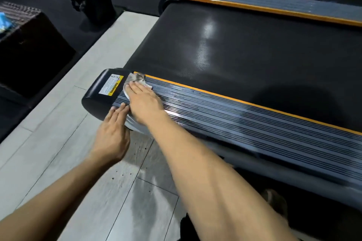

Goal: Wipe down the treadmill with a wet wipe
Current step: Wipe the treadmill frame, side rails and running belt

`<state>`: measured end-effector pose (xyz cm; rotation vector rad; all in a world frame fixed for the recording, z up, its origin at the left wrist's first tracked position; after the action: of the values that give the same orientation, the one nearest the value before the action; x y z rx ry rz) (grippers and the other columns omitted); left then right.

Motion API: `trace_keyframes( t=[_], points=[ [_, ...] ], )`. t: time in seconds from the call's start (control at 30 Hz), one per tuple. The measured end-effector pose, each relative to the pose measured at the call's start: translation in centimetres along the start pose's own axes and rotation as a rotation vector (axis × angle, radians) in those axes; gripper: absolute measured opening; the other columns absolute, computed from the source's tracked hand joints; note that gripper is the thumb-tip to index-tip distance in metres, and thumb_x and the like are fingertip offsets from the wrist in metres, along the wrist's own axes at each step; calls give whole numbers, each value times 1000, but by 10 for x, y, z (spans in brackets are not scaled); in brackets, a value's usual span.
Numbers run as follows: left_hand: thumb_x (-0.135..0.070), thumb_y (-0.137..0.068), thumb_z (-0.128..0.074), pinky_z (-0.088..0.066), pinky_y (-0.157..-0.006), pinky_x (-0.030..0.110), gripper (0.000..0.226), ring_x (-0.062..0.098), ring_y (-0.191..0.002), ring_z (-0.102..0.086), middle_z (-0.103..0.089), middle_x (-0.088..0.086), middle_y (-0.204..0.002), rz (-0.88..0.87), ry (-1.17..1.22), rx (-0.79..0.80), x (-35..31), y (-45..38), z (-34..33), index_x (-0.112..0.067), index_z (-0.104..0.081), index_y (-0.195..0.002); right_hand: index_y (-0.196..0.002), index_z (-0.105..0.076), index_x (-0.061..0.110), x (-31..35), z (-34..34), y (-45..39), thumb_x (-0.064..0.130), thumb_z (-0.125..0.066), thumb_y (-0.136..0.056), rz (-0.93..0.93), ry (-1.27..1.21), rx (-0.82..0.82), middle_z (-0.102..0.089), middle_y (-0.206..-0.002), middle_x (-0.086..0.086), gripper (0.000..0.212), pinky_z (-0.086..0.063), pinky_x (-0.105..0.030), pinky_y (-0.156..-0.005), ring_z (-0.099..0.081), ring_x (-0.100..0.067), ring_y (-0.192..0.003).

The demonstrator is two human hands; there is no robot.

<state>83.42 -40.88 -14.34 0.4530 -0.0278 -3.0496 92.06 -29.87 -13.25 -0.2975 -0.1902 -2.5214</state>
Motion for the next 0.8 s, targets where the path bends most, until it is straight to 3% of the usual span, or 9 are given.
trace_keyframes(
  t=[0.07,0.17,0.27,0.4,0.47,0.53,0.63,0.8],
  points=[
    [-27,-89,-30,-11,-126,37,70,36,-152,-25,-33,20,-161,-5,-26,-10,-1,-3,0,2,-38,-152,-158,-20,15,-22,-3,20,13,-38,-100,-59,-81,-89,-18,-165,-1,60,-4,-31,-123,-14,-16,-152],
    [-34,-89,-24,-21,-125,48,74,38,-151,-27,-31,20,-162,15,-40,4,-3,-3,-8,3,-35,-153,-148,-41,15,-94,0,92,0,-51,-87,-374,-184,-307,-48,-147,-6,64,-29,-34,-115,-42,-24,-136],
    [-39,-89,-13,-19,-126,49,80,36,-154,-20,-20,17,-167,6,-46,55,0,-1,-13,0,-25,-158,-130,-48,18,-174,10,190,3,-37,-87,-712,-155,-441,-56,-127,-9,48,-46,-39,-94,-53,-27,-114],
    [-33,-92,-17,-10,-126,40,74,37,-152,-26,-27,21,-163,-54,-44,34,-2,4,-2,3,-30,-156,-141,-40,2,-185,13,228,5,-37,-92,-811,-90,-464,-45,-144,-19,49,-32,-46,-115,-40,-36,-133],
    [-27,-91,-24,3,-124,28,71,35,-152,-21,-27,22,-163,-28,-4,28,-6,8,9,-2,-30,-157,-141,-42,4,-157,9,189,0,-41,-88,-708,-121,-462,-46,-143,-17,52,-34,-45,-113,-42,-34,-132],
    [-26,-88,-25,10,-118,19,73,31,-154,-15,-22,16,-166,3,34,48,-3,9,14,-10,-25,-160,-148,-35,5,-116,-1,132,-4,-47,-80,-502,-94,-372,-40,-151,-15,70,-28,-42,-117,-36,-30,-139],
    [-25,-87,-23,-7,-124,28,74,27,-153,-21,-24,10,-167,77,74,25,9,7,18,-11,-24,-160,-156,-21,7,-43,-11,48,-3,-52,-79,-246,-111,-289,-22,-163,-10,83,-15,-40,-124,-19,-25,-151],
    [-15,-86,-31,-26,-119,42,70,36,-143,-36,-35,18,-160,219,176,-103,25,6,36,-3,-32,-155,-155,-28,13,40,-30,-20,16,-37,-101,95,-82,-138,-27,-162,-5,54,-8,-34,-124,-19,-20,-151]
  ],
)
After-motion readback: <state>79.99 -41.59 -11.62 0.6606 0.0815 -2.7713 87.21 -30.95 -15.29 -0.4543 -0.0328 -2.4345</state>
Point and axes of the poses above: each hand's wrist, its own y-axis away from the middle knuckle, its own z-axis out of the back of the hand, x = y × z, the point moved 3 cm from there along -y, towards the middle knuckle
